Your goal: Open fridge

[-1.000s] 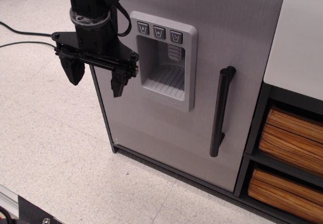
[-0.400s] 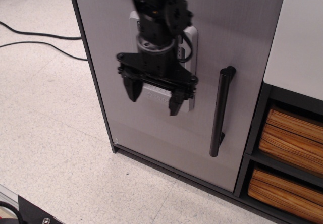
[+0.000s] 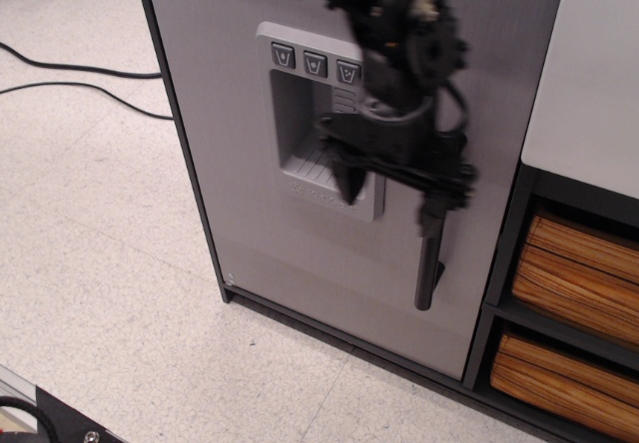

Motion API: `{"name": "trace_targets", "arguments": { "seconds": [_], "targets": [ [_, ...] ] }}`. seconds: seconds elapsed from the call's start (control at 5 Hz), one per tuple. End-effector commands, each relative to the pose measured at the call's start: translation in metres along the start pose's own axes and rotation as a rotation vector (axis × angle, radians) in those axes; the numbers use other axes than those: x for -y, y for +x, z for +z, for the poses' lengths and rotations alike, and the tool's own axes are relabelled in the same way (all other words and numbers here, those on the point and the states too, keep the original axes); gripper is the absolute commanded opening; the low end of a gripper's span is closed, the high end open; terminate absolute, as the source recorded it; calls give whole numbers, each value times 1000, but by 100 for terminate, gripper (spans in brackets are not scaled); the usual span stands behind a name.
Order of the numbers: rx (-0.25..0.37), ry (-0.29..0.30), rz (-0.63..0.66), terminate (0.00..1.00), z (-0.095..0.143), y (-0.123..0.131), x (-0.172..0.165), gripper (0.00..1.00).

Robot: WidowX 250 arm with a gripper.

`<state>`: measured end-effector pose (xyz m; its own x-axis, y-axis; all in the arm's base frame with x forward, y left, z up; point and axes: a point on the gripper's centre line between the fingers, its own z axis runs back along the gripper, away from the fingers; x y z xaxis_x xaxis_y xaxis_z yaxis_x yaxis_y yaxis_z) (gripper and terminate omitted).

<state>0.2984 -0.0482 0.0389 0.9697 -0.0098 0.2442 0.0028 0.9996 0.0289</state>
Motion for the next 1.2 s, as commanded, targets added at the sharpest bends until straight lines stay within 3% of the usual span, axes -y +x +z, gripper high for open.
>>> {"name": "trace_targets", "arguments": {
  "seconds": [0.0, 0.4, 0.6, 1.0],
  "targets": [
    [106, -24, 51, 0, 15, 39, 21, 100],
    [116, -36, 72, 0, 3, 68, 24, 100],
    [139, -40, 10, 0, -2, 65, 25, 0],
    [183, -72, -19, 0, 2, 60, 22, 0]
  ]
}}
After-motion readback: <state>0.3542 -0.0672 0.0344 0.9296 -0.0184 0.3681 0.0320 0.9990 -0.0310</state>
